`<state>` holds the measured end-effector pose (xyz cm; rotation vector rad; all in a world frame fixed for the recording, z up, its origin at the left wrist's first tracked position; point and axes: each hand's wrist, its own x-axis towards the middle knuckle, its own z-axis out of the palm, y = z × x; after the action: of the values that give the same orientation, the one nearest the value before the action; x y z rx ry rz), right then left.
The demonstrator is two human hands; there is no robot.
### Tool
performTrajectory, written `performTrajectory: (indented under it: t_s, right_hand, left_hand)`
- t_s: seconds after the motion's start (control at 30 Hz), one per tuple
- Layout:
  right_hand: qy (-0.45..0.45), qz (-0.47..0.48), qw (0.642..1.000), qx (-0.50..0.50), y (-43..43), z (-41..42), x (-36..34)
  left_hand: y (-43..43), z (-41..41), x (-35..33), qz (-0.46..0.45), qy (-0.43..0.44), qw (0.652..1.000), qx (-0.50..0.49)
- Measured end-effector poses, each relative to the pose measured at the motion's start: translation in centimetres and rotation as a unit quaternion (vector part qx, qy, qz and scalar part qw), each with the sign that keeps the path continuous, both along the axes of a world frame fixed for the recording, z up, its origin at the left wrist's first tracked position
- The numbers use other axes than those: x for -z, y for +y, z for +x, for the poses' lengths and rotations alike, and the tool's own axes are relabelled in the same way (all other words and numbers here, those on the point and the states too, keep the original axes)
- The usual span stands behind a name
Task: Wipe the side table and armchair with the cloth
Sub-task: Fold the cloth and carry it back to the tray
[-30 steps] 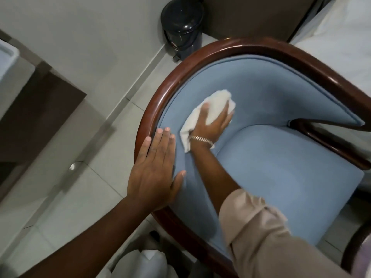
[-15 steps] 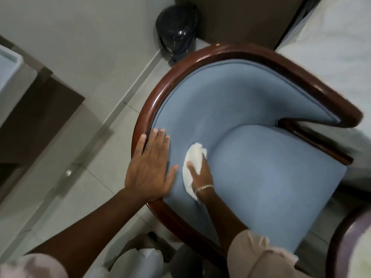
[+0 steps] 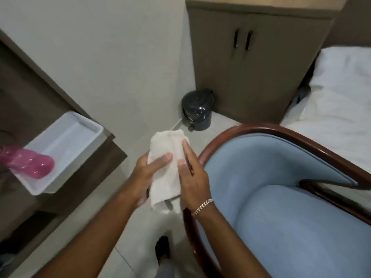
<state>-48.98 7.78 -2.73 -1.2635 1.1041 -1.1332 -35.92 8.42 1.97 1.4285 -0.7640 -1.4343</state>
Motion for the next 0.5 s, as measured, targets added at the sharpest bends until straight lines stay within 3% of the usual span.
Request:
performTrajectory:
  t_s: [0.13,0.23,0.37,0.5]
  right_hand:
    - [0.011,0.031,0.998,-0.052,-4.8,8.4,-2.5]
    - [-0.043,0.135,0.98,-0.142,-6.8,16.6,-3.0]
    - [0.026,0.099,0.987,-0.121,-8.2,27.0,-2.6]
    - [0.092,0.056,0.989,-0.105,-11.3,35.1,-2.0]
  left_hand:
    - [-1.4,10.9,-1.2,-0.01,0.189,0.978,-0.086]
    - [-1.5,18.5,-1.1,-0.044,0.278,0.949,-0.145]
    - [-2.9,26.9,-0.5,-0.014,0.184,0.921,-0.344]
    - [-3.9,32.8,1.3,0.063,0.058,0.921,-0.381]
